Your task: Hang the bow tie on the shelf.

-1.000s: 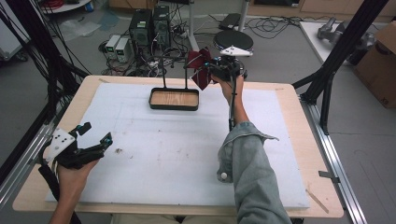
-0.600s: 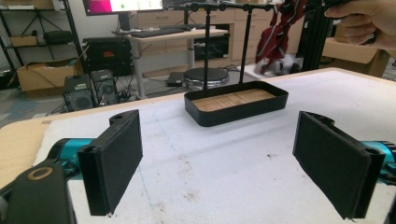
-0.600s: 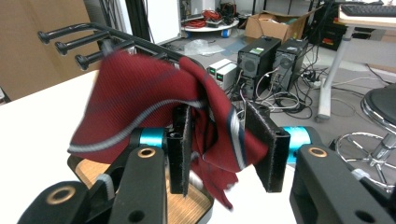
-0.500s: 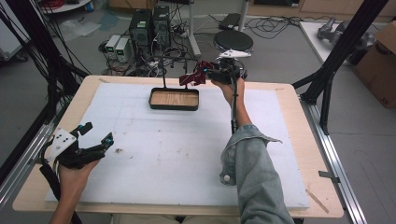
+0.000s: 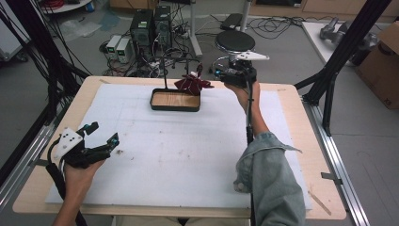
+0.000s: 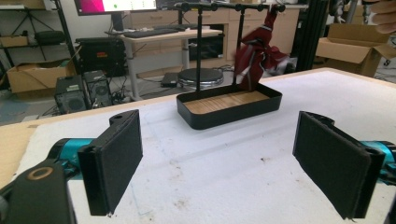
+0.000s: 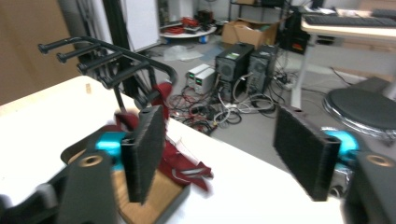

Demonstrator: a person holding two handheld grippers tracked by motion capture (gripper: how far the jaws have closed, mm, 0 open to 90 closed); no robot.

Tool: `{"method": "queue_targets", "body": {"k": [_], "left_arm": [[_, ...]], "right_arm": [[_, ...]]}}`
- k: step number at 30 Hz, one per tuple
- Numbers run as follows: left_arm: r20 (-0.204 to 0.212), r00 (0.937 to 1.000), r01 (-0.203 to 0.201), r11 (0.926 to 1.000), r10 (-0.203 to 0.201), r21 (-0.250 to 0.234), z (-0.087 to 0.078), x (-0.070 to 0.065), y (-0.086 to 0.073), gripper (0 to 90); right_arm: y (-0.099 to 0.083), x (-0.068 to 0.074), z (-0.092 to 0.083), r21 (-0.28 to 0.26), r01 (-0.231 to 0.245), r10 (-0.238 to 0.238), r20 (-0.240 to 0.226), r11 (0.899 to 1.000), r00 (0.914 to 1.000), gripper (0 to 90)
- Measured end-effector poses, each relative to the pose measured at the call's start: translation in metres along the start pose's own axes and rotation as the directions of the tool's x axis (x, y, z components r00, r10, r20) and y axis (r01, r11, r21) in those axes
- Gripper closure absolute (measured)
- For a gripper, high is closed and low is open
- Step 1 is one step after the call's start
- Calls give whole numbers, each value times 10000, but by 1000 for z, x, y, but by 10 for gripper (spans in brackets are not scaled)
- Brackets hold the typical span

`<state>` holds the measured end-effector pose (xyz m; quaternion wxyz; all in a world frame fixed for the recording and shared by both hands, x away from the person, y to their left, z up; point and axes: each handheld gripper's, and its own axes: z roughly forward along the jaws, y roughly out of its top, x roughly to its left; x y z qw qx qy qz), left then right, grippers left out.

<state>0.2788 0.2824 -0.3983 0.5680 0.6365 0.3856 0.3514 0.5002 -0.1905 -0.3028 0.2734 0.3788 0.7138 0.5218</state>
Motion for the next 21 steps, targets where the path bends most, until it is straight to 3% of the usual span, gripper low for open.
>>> {"method": "queue_targets", "body": {"k": [2, 3, 4, 5, 6, 7, 8, 9, 11, 13, 14, 17, 21], "left_arm": [[33, 10000, -26, 10000, 26, 14, 1, -1, 0, 161], [25, 10000, -24, 10000, 24, 7, 1, -1, 0, 161], [31, 10000, -29, 10000, 29, 8, 0, -1, 0, 161], [31, 10000, -44, 10000, 44, 14, 0, -1, 0, 161], [26, 10000, -42, 10000, 42, -9, 0, -1, 0, 161], [13, 10000, -43, 10000, 43, 6, -1, -1, 0, 161], [13, 10000, -21, 10000, 21, 2, -1, -1, 0, 161], [-23, 10000, -13, 10000, 13, 10, -1, -1, -1, 161], [-29, 10000, -4, 10000, 4, 0, -1, -1, 0, 161], [-56, 10000, -26, 10000, 26, 9, -1, -1, 0, 161], [-68, 10000, -19, 10000, 20, 11, -1, -1, 0, 161], [-152, 9999, 7, 10000, -7, 62, -1, 0, -2, 161], [-239, 9997, 36, 9999, -33, 139, 0, 1, -5, 161]], "right_arm": [[-3, -4, -10, 217, -642, 640, 116, 9977, 9979, 259], [-7, -5, -24, -89, -585, 588, 534, 9983, 9968, 259], [-7, -5, -24, -89, -585, 588, 534, 9983, 9968, 259], [-13, -7, -40, 133, -740, 728, 733, 9972, 9946, 244], [-13, -7, -40, 133, -740, 728, 733, 9972, 9946, 241], [-19, -5, -55, -122, -755, 764, 1017, 9971, 9919, 239], [-19, -5, -55, -122, -755, 764, 1017, 9971, 9919, 239], [-26, -4, -71, -233, -844, 864, 1030, 9962, 9909, 239], [-29, -2, -78, -319, -769, 801, 1157, 9965, 9900, 239], [-44, 6, -105, -532, -703, 769, 1330, 9961, 9881, 239], [-44, 6, -105, -532, -703, 769, 1330, 9961, 9881, 239], [-70, 16, -137, -771, -645, 762, 1594, 9949, 9843, 239], [-88, 20, -153, -1019, -671, 844, 1755, 9925, 9809, 238]]}}
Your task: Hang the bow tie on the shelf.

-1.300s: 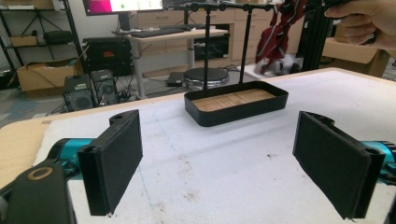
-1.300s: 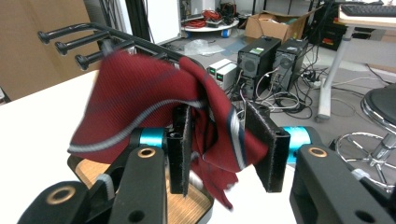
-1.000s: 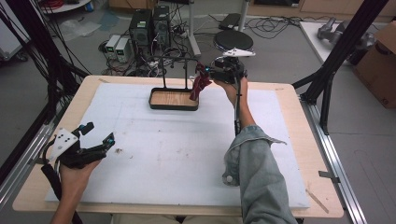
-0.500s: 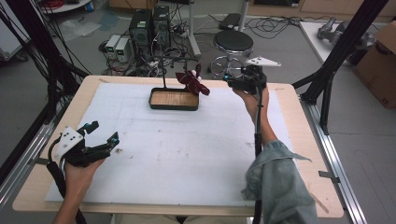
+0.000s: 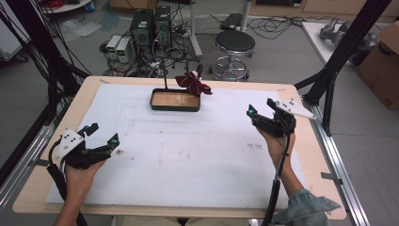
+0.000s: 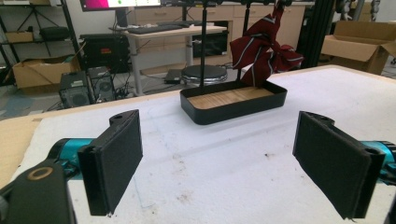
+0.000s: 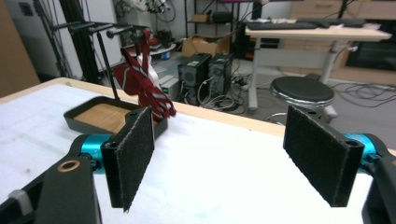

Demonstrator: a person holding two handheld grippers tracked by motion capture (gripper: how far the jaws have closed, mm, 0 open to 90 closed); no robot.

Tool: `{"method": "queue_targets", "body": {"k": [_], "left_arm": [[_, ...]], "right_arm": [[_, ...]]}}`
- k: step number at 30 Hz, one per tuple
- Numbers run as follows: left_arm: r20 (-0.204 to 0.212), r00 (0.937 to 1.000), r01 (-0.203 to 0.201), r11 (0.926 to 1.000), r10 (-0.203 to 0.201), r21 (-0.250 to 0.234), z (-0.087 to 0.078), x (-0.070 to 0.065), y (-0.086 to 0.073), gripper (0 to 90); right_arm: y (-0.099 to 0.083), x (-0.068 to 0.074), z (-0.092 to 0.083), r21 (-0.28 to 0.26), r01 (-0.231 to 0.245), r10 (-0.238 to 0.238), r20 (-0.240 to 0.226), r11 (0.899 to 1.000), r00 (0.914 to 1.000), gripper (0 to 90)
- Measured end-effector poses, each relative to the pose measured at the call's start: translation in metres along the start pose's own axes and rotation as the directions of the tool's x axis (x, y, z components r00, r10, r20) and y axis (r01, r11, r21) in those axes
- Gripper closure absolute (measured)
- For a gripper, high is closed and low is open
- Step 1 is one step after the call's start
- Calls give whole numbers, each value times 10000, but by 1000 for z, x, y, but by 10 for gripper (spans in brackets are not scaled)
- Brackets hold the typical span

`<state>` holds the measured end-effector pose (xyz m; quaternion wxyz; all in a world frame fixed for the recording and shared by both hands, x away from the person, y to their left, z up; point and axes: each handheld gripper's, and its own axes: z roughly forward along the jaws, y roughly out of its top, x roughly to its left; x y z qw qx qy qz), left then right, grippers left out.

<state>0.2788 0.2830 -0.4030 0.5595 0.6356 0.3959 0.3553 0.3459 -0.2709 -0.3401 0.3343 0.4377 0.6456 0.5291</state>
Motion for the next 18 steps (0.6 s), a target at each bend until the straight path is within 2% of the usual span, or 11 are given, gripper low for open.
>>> {"method": "queue_targets", "body": {"k": [2, 4, 6, 8, 10, 12, 18], "left_arm": [[-67, 10000, 12, 10000, -12, 33, 0, 0, -1, 160], [-149, 9999, -27, 10000, 28, 73, 0, 0, -1, 160], [-226, 9997, -4, 10000, 6, 89, 0, 1, -3, 160], [-283, 9996, 12, 9999, -8, 139, 0, 2, -4, 160], [-333, 9994, 65, 9998, -59, 171, 1, 2, -5, 160], [-326, 9995, 47, 9997, -39, 243, 1, 3, -6, 160], [-380, 9992, 98, 9993, -85, 349, 2, 4, -8, 160]], "right_arm": [[-14, 0, -10, -73, 94, -93, 146, 9999, 9999, 238], [-37, 0, -22, -12, -197, 198, 292, 9998, 9994, 238], [-43, 0, -25, 61, -294, 291, 341, 9995, 9990, 238], [-62, 1, -31, 261, -474, 463, 402, 9985, 9981, 238], [-70, 1, -34, 387, -576, 563, 341, 9976, 9978, 238], [-79, 4, -36, 456, -464, 451, 300, 9979, 9985, 237], [-82, 6, -37, 456, -503, 492, 260, 9977, 9985, 235]]}}
